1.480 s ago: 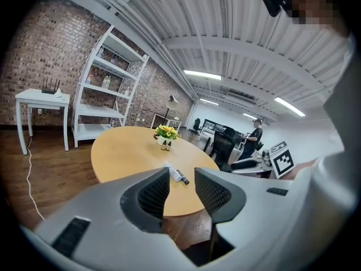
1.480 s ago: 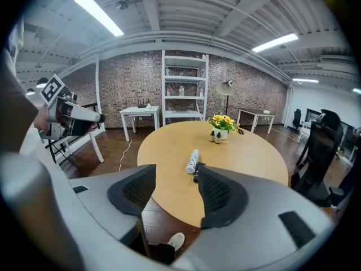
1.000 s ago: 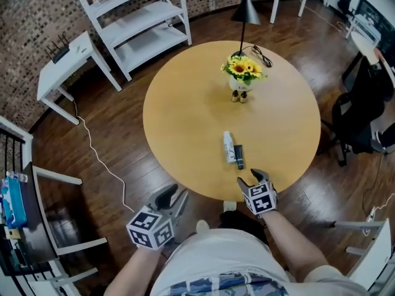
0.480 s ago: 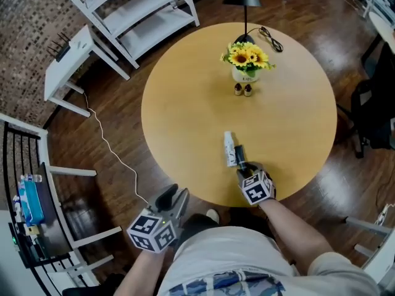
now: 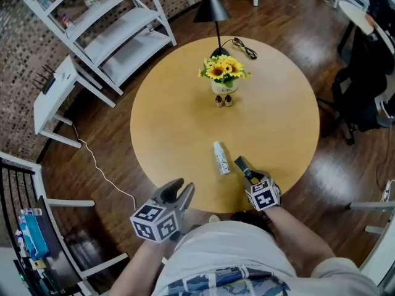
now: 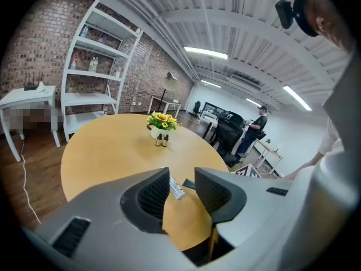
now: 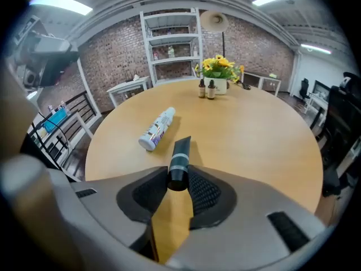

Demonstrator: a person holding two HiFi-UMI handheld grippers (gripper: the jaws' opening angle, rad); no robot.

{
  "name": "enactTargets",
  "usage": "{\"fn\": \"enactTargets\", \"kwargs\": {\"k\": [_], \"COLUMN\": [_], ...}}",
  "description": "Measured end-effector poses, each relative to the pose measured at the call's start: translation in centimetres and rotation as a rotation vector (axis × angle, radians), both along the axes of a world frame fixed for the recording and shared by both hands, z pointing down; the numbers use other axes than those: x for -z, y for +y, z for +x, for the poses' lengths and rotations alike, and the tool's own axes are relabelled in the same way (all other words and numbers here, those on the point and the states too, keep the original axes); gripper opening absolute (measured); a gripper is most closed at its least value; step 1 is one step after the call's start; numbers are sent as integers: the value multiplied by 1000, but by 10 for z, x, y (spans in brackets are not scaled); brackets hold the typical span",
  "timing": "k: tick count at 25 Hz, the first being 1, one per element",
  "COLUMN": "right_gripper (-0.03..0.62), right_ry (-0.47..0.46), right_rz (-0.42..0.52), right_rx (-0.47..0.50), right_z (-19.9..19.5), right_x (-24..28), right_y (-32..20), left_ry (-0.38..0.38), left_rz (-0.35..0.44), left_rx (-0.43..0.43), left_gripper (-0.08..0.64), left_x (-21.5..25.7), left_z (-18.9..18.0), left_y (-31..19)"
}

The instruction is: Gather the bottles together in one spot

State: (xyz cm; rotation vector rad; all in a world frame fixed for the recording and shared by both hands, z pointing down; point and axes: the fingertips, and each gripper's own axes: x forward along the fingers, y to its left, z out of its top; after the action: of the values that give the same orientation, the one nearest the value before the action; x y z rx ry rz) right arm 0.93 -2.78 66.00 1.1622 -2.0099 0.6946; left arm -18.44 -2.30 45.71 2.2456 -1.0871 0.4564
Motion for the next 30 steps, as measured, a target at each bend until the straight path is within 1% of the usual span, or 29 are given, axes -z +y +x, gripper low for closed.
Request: {"fn": "enactTargets", "kwargs": {"k": [2,6,8,9,10,12,14,15,17,19,21,24,26,27,29,30], "right_gripper": [127,127,127,127,127,127,127,127,127,127,126,127,126,126,126,126], "right_ry": [-23,-48,-68,-78,-87,-106,-104,-88,-31,33,79,141,183,196,207,205], "right_rz": [29,89,134,166,200,273,348,388,461,509,533,563,593,603,614,613], "right_rx": [-51,-130,-164,-174,-178,-163,-132,-112,-68,-23,16,76,126,147,179,187], "right_z": [7,12,11,9,5,-11,-30,-38,-54,-68,-77,-84,-84,-83,-75,-69], "right_x": [18,49,69,82,96,128,158,172,191,199,200,199,199,199,198,198], "right_y": [6,25,36,41,46,56,67,72,82,91,97,100,100,98,90,85], "left_ry": [18,63,102,135,178,288,387,420,472,522,532,512,498,485,463,461], "left_rz": [-8,-60,-88,-112,-143,-219,-291,-319,-367,-402,-413,-430,-468,-487,-509,-511], "left_rx": [-58,-168,-203,-213,-216,-201,-175,-163,-141,-116,-78,-17,-6,-5,7,15], "left_gripper": [115,115,115,115,115,119,161,177,249,295,333,336,336,326,251,241], "left_x": [-1,-12,-15,-16,-16,-15,-15,-15,-15,-13,-12,-19,-27,-31,-36,-37], "left_z": [10,32,42,47,52,62,73,78,87,94,97,97,100,103,110,114], "left_y": [-2,7,14,17,20,24,26,26,29,30,28,17,12,10,3,-3]}}
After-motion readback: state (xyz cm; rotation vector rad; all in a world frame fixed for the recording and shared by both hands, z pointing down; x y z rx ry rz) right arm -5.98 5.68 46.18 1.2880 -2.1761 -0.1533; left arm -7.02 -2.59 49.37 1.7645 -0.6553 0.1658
